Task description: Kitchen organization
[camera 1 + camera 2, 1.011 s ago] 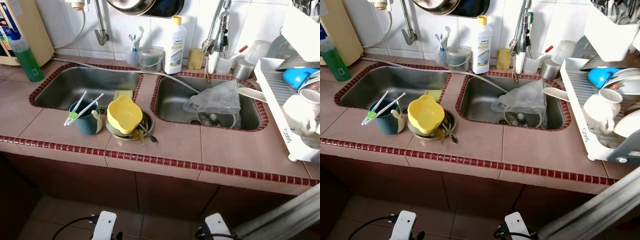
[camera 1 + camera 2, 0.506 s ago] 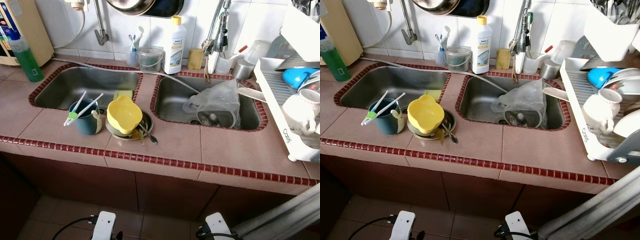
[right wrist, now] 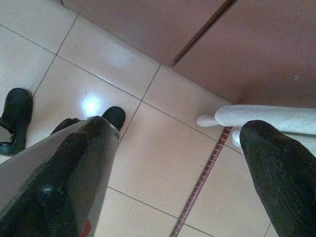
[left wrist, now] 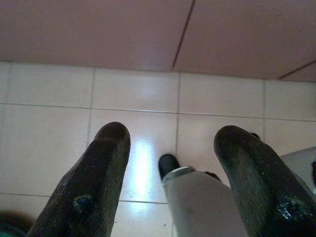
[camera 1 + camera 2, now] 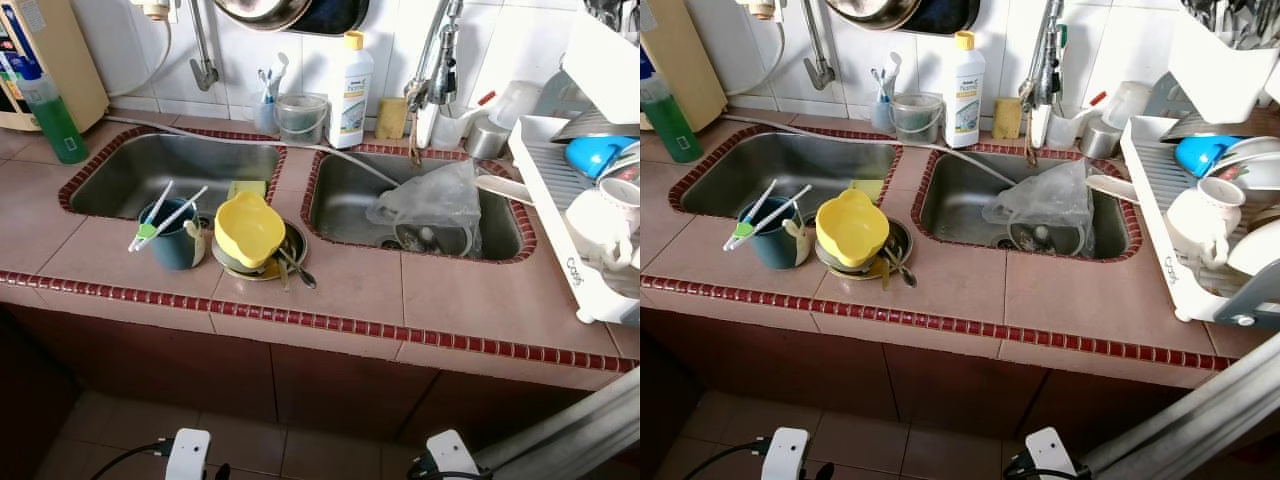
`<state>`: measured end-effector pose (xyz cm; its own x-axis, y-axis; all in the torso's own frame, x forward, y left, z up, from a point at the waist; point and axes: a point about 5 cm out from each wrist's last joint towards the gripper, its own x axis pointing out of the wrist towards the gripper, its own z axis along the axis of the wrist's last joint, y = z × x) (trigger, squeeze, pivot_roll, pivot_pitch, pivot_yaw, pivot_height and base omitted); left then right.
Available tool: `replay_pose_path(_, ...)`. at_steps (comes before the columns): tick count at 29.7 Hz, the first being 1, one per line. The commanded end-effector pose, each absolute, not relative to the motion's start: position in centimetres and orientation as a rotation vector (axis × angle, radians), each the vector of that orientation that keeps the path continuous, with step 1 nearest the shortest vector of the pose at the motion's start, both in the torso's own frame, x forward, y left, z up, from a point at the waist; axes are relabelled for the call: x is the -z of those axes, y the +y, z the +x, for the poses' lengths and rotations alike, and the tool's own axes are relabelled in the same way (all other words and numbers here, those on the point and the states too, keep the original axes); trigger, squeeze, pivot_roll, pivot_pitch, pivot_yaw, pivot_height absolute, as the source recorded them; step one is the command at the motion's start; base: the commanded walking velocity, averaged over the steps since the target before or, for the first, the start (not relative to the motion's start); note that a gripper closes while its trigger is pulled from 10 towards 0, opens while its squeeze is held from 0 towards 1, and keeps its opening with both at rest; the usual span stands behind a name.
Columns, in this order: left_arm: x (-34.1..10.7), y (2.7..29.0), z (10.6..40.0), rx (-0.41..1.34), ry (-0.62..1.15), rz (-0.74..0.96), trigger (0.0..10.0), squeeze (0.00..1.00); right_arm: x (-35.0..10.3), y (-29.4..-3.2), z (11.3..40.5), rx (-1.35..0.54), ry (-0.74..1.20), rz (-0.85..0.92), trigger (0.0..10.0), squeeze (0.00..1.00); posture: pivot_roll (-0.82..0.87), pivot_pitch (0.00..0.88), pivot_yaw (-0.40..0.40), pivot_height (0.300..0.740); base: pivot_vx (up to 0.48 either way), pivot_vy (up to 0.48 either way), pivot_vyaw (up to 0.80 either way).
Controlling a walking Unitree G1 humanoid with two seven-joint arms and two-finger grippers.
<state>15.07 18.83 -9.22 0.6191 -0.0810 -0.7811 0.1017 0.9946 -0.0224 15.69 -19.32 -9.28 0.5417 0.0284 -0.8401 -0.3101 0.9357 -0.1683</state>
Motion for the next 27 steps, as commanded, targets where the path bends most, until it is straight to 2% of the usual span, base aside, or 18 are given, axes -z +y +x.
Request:
replay_pose_path(1,9.44,18.68,14.55,0.105,0.911,0.008,10.0,0.0,9.31,-19.21,15.61,-0.201,0.978,-0.298,10.0,0.0,0.01,0.0,-0.027,0.74,0.0,0.0,0.0)
replay_pose_path(6,9.61,18.45,14.2,0.111,0.924,0.007,10.0,0.0,9.4,-19.02,15.46,-0.205,0.982,-0.294,10.0,0.0,0.0,0.0,-0.027,0.74,0.0,0.0,0.0)
replay_pose_path(27,9.56,18.58,14.38,0.12,0.93,0.016,10.0,0.0,9.54,-18.78,15.22,-0.211,0.994,-0.293,10.0,0.0,0.0,0.0,-0.021,0.74,-0.276,0.0,0.0)
